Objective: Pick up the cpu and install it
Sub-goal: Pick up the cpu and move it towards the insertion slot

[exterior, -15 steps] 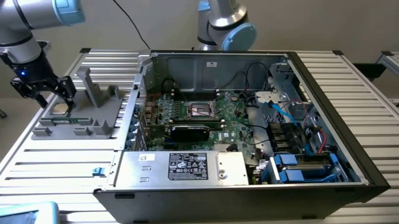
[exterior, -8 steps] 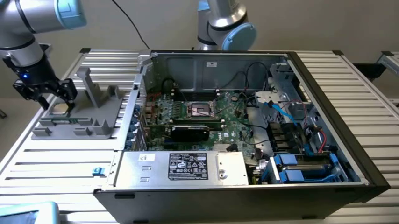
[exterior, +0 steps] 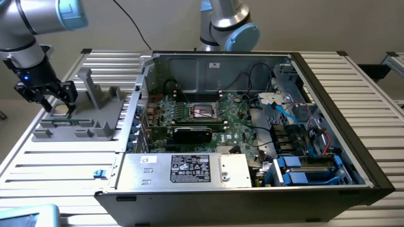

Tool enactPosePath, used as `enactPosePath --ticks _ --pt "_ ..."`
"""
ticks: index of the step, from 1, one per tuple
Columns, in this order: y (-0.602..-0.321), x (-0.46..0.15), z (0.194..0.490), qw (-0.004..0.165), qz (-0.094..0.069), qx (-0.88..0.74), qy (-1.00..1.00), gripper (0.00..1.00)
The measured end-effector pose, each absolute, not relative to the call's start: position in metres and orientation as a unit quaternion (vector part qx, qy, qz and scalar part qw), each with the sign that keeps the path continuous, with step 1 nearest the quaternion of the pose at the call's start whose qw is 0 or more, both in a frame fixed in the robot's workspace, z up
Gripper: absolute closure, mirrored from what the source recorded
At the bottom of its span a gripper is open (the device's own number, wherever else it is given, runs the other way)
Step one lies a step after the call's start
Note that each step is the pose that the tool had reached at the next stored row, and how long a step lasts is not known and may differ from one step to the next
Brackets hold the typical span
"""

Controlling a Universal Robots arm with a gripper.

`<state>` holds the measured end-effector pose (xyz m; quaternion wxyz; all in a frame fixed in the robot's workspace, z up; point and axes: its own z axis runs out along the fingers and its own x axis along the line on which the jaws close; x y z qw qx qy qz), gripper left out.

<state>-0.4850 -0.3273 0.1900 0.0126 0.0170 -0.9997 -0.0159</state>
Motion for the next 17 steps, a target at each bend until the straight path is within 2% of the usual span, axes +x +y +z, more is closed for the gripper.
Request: enactPosePath --ticks 17 --pt "-0.326 -0.4851 0.1871 0.015 -0.018 0.015 -1.0 0.29"
